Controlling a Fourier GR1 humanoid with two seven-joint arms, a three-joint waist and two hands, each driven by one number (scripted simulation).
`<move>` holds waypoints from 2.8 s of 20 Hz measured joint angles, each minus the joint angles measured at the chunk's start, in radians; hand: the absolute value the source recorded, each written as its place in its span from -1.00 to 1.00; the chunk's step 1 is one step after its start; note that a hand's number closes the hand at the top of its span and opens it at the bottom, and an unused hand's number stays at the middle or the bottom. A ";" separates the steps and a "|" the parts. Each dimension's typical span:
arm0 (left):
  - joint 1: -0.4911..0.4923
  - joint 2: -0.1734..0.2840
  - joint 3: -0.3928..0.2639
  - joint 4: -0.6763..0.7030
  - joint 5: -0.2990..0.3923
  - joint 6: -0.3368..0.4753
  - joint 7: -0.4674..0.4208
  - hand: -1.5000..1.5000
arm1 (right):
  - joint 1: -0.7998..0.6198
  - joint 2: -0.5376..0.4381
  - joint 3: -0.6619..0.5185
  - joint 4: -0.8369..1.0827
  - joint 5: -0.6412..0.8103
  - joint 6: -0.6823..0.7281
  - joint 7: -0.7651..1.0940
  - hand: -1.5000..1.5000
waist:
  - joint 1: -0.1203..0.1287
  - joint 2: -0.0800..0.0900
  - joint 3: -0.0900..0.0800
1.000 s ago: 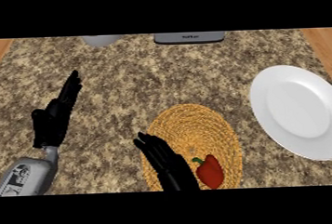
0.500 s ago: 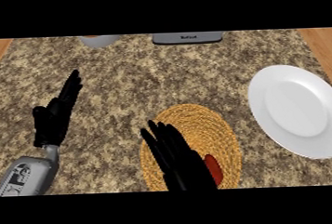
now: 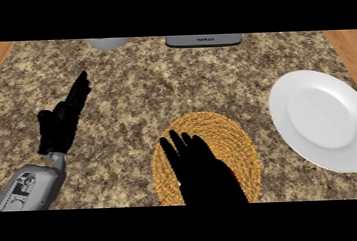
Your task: Pick the cupcake from the placemat and place it in the plate
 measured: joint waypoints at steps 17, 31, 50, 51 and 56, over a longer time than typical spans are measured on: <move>-0.024 -0.035 0.045 0.031 -0.034 -0.047 0.001 0.00 | -0.003 0.091 -0.078 0.245 -0.025 0.148 -0.042 -1.00 | 0.006 0.003 0.001; 0.000 -0.085 0.094 0.004 -0.095 -0.089 0.013 0.00 | 0.092 0.116 -0.119 0.411 0.089 0.161 -0.157 -1.00 | 0.005 0.003 0.001; 0.026 -0.109 0.182 0.004 -0.139 -0.107 0.013 0.00 | 0.234 -0.284 -0.456 0.446 0.136 0.033 -0.526 1.00 | -0.076 0.001 0.007; 0.030 -0.105 0.188 0.003 -0.138 -0.105 0.013 0.00 | 0.249 -0.337 -0.507 0.455 0.117 0.023 -0.562 1.00 | -0.086 0.000 0.008; 0.047 -0.104 0.202 -0.004 -0.131 -0.099 0.008 0.00 | 0.297 -0.554 -0.755 0.527 0.003 -0.056 -0.802 1.00 | -0.105 -0.002 0.011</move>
